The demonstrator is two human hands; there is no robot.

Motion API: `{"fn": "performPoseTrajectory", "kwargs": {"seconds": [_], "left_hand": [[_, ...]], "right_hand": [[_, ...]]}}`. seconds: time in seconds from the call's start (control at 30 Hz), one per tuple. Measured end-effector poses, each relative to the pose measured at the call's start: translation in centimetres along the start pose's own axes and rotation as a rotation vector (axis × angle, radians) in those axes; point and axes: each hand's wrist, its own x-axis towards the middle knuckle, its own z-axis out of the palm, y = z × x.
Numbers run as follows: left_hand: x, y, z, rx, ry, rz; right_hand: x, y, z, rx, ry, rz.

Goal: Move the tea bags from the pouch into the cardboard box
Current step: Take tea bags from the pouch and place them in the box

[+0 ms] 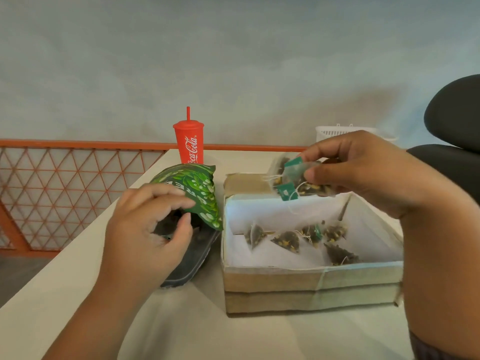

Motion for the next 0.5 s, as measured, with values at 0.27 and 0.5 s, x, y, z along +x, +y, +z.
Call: {"fn": "performPoseTrajectory", "kwargs": {"seconds": [0.27,0.5], "left_hand": [[-0.2,-1.7,0.6,0.250,-0.075,0.003],[-0.5,-2.0,1.2,0.308,-0.071,0.005]], "right_hand": [[0.0,2.8,-2.4,-0.578,-0.241,0.196],[0.1,4.0,-2.2,-0.748,-0.484,0.377]]}}
